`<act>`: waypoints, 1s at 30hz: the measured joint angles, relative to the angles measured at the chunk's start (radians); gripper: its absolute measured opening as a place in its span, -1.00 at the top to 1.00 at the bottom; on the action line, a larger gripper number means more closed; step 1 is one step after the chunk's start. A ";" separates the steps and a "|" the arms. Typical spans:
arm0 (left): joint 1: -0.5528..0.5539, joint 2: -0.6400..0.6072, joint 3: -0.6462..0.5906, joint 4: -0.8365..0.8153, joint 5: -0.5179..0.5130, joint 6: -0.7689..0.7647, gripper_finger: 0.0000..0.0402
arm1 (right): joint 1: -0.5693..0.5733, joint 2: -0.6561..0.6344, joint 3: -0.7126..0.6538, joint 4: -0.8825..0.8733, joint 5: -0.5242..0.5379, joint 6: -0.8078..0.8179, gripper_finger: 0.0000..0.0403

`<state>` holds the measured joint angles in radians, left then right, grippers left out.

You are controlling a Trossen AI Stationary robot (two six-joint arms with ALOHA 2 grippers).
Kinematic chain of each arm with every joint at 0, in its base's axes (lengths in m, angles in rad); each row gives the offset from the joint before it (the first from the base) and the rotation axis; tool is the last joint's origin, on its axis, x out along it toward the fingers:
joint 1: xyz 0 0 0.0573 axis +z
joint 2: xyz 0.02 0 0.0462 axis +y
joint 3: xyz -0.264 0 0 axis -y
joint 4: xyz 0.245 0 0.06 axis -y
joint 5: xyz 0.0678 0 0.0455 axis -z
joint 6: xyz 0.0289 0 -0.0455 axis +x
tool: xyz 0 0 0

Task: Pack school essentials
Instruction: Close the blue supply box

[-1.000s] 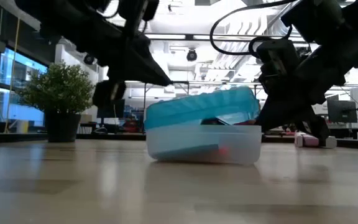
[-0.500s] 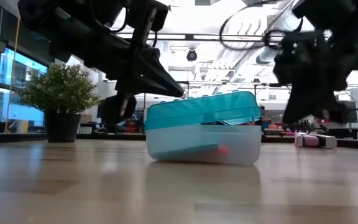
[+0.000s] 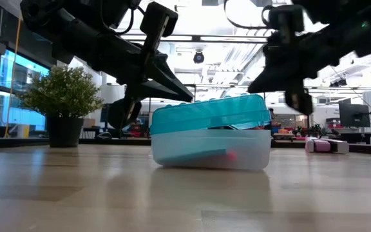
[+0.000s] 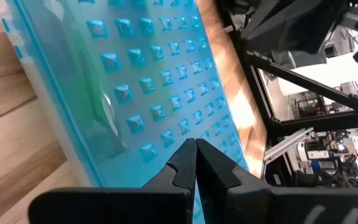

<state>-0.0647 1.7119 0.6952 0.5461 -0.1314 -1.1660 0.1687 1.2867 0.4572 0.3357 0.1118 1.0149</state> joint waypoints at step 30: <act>0.080 -0.046 0.000 0.064 0.090 0.113 1.00 | -0.012 0.260 0.193 -0.140 -0.055 -0.155 1.00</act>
<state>0.0152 1.6661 0.6953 0.6100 -0.0414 -1.0532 0.1566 1.5465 0.6499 0.1961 0.0564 0.8600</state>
